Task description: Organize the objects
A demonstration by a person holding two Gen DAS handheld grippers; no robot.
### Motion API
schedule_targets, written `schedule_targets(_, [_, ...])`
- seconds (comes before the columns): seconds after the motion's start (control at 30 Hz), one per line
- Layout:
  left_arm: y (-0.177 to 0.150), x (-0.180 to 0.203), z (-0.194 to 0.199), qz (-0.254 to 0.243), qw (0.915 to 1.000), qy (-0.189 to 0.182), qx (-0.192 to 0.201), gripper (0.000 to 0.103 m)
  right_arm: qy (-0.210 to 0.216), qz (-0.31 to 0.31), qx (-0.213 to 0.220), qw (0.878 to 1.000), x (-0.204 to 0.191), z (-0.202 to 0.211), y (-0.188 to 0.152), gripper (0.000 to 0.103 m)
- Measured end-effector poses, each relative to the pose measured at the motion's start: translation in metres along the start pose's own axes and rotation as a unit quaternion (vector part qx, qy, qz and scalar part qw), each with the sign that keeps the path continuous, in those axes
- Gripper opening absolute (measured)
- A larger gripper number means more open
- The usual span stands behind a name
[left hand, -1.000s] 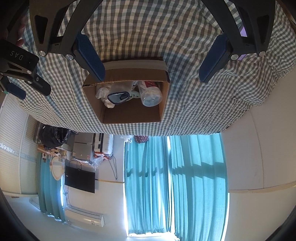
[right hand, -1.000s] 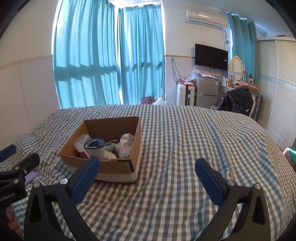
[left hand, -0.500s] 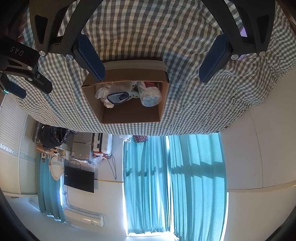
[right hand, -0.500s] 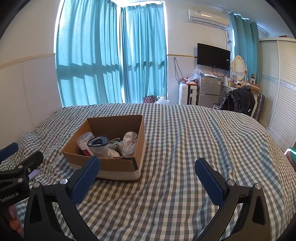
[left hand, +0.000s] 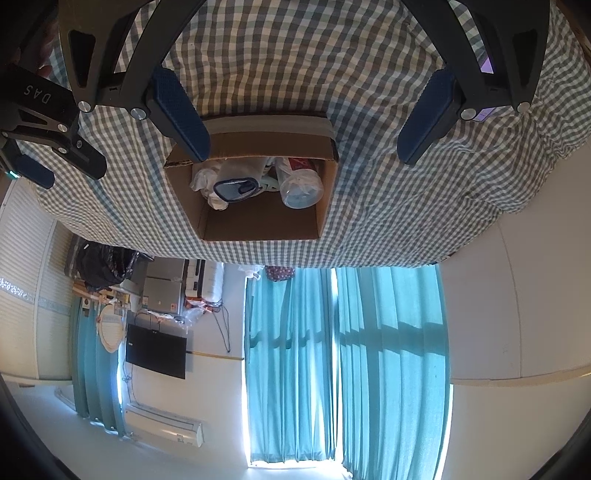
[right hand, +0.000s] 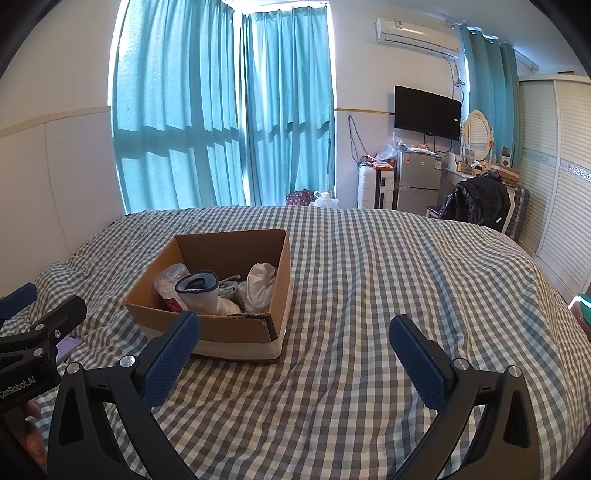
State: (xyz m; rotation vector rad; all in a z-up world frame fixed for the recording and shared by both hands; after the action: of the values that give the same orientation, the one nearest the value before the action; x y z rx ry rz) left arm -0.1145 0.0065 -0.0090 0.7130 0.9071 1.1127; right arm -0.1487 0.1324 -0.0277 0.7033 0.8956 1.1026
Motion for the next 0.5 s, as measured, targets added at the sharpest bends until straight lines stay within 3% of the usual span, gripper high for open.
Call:
schedule_targets(0.27, [0.0022, 0.0084, 0.0025, -0.033, 0.9995, 0.003, -0.003, 0.103, -0.002, 0.000, 0.000, 1.000, -0.0001, 0.0000, 0.0005, 0.103])
schedule_targets(0.5, [0.0020, 0.0074, 0.0020, -0.029, 0.9996, 0.003, -0.007, 0.103, -0.004, -0.001, -0.002, 1.000, 0.0036, 0.0000, 0.0000, 0.103])
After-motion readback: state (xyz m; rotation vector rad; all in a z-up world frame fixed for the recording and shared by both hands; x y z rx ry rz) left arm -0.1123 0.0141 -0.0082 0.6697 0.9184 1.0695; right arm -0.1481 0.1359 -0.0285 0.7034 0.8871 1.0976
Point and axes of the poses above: each gripper's, at about its wrist camera, not at the fingertips, and z roughly against the way its jaws point, x to its right, y to its top, the point moved 6 cm from there along -z, roughly the way its jaws point, and after that the axes turned 15 degrees about -z, right-handed, at the moved point
